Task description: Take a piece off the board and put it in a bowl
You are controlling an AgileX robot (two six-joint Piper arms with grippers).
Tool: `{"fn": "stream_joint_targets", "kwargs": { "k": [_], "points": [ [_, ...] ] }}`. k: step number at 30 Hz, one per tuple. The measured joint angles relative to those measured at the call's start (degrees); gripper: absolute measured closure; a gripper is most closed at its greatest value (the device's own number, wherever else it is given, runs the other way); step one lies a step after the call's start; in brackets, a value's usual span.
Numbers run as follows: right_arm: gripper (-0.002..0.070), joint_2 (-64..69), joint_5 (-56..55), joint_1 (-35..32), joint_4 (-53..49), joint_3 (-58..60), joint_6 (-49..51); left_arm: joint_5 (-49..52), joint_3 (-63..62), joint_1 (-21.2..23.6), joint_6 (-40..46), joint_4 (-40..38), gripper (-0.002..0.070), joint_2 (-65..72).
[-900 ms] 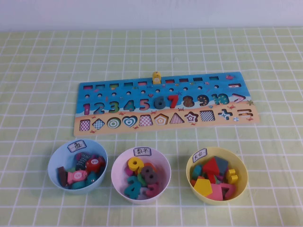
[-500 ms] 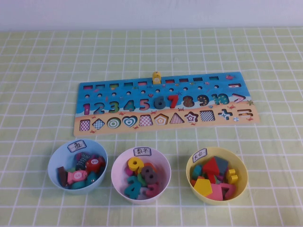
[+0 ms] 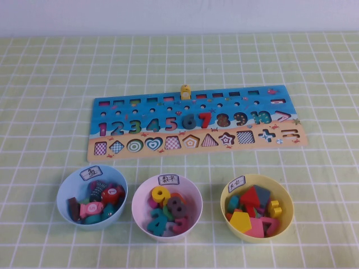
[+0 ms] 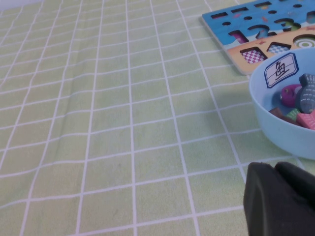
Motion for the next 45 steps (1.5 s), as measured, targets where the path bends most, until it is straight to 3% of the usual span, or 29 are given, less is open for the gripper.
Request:
{"fn": "stream_joint_targets", "kwargs": {
  "k": [14, 18, 25, 30, 45],
  "points": [
    [0.0694, 0.0, 0.0, 0.0, 0.0, 0.0, 0.0, -0.4, 0.0, 0.0, 0.0, 1.7, 0.0678, 0.0],
    [0.0694, 0.0, 0.0, 0.0, 0.0, 0.0, 0.0, -4.0, 0.0, 0.0, -2.7, -4.0, 0.0678, 0.0],
    [0.0694, 0.0, 0.0, 0.0, 0.0, 0.0, 0.0, -21.4, 0.0, 0.0, -23.0, -21.3, 0.0678, 0.0],
    [0.0694, 0.0, 0.0, 0.0, 0.0, 0.0, 0.0, -27.9, 0.0, 0.0, -24.7, -21.9, 0.0678, 0.0],
    [0.0694, 0.0, 0.0, 0.0, 0.0, 0.0, -0.1, -28.0, 0.0, 0.0, -22.7, -22.4, 0.0678, 0.0]
  ]
}}
